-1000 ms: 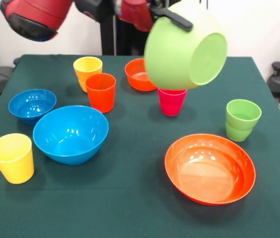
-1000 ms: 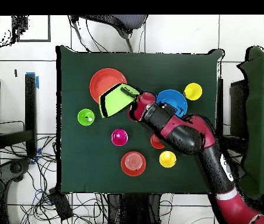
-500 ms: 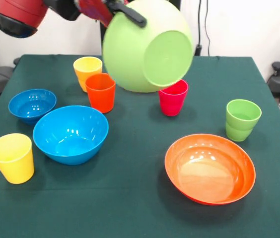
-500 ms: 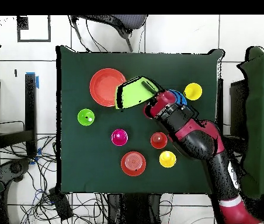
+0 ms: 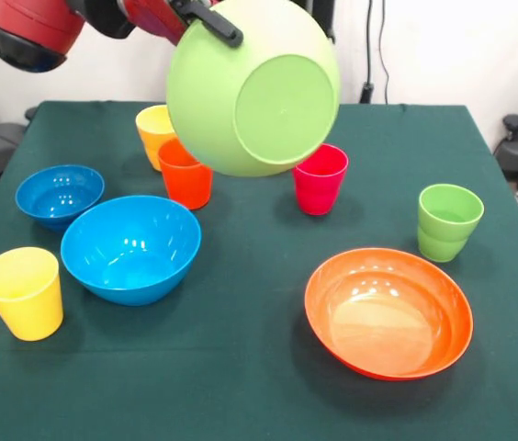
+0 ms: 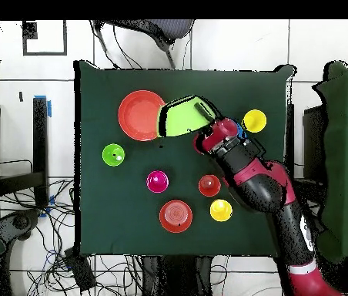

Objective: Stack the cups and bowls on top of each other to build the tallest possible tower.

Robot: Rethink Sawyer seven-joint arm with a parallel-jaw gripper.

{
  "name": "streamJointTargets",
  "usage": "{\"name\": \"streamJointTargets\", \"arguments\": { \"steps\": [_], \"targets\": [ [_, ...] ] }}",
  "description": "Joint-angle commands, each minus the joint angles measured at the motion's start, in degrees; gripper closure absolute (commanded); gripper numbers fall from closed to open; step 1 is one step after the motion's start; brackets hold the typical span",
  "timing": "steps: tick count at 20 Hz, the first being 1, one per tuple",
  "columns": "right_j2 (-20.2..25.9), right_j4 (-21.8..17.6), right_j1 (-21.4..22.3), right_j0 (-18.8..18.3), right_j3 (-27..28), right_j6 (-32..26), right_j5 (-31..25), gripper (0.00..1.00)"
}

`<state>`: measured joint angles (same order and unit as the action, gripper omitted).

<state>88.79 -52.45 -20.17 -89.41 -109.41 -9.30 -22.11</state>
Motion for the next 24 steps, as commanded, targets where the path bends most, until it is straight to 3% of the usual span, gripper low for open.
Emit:
{"name": "streamJointTargets", "arguments": {
  "steps": [1, 6, 15, 24],
  "targets": [
    [-8.4, -7.5, -2.8, 1.5, 2.1, -18.2, 1.8, 1.00],
    [-9.9, -13.0, -1.1, 1.4, 2.5, -20.1, 6.1, 1.00],
    [-12.8, -7.9, -6.6, -3.4, 2.4, -33.5, -0.5, 1.00],
    [-12.6, -7.7, -6.7, -4.3, 0.0, -34.6, 1.5, 1.00]
  ]
}}
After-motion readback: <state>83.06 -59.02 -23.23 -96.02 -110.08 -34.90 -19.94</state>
